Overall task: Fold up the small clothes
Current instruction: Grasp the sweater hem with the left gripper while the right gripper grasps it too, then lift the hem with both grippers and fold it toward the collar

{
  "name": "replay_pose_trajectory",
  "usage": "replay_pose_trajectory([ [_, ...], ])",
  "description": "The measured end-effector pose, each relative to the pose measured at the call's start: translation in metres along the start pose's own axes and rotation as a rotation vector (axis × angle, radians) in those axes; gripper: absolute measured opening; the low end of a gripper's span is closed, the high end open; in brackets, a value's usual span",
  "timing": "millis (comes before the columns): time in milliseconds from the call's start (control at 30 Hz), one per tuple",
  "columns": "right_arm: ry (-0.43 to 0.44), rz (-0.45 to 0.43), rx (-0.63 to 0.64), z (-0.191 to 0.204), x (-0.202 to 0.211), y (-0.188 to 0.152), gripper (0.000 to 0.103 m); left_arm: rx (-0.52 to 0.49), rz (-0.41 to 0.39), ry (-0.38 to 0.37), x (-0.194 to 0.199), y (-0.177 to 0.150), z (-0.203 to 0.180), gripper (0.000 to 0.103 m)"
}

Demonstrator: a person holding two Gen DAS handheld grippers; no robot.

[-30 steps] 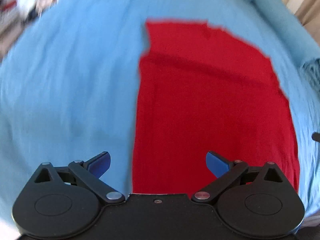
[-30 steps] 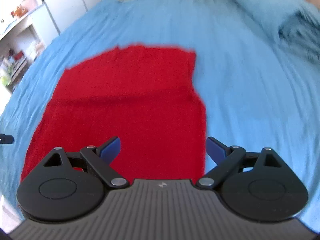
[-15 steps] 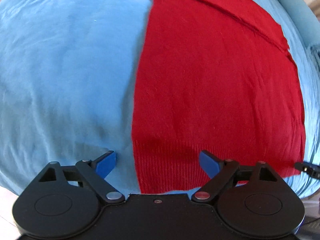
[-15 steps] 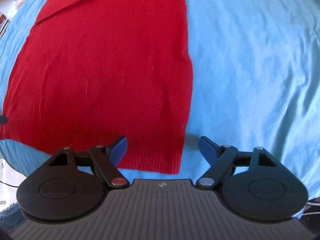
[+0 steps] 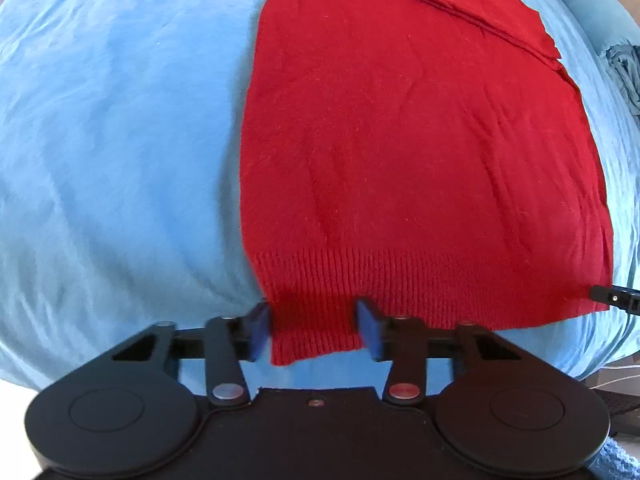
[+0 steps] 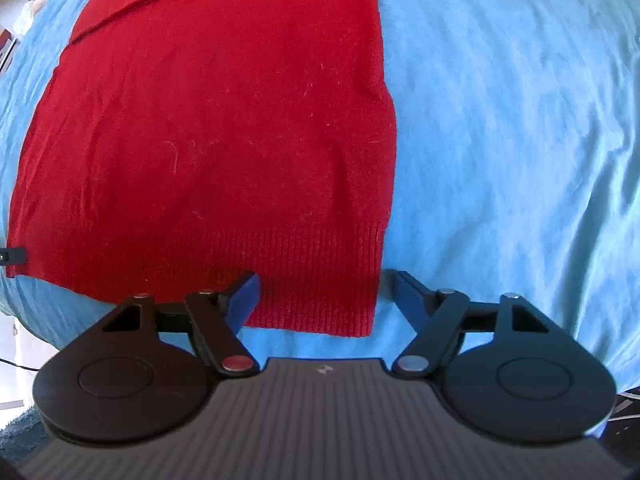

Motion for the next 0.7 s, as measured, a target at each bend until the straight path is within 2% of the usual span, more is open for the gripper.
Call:
replay_pose_trajectory([
  [167, 0.010, -0.008, -0.019, -0.003, 0.006, -0.002, 0.077, 0.023, 0.007, -0.004, 0.003, 0.000, 0.004, 0.014],
  [300, -0.004, -0.013, -0.025, 0.001, 0.009, -0.004, 0.065, 0.032, 0.009, -0.004, 0.009, -0.005, 0.011, 0.013],
  [367, -0.008, -0.011, -0.017, -0.005, 0.005, -0.003, 0.053, 0.025, 0.007, -0.002, 0.011, -0.004, 0.012, 0.012],
  [400, -0.006, -0.009, -0.012, -0.008, 0.004, -0.003, 0.052, 0.021, 0.006, -0.001, 0.012, -0.004, 0.011, 0.011],
  [433, -0.006, -0.008, -0.005, -0.008, 0.005, -0.002, 0.047, 0.019, 0.006, -0.001, 0.012, -0.004, 0.011, 0.011],
  [467, -0.003, -0.006, 0.002, -0.007, 0.003, -0.003, 0.038, 0.020, 0.006, -0.002, 0.016, -0.005, 0.013, 0.011],
  [567, 0.005, 0.005, 0.024, -0.002, 0.002, -0.003, 0.022, 0.037, 0.010, -0.013, 0.019, -0.002, 0.014, 0.010],
  [700, 0.026, -0.003, 0.013, 0.000, 0.011, 0.002, 0.021, 0.072, -0.005, -0.048, 0.035, 0.006, 0.020, 0.010],
])
Point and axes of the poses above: each gripper's, at about its wrist camera, not at the fingertips, and x roughly against the way its jaws point, z to its left, y to its top, the point moved 3 cm from there along -x, roughly the way its jaws point, and after that the axes turned 13 degrees about y, right-handed, at the moved point
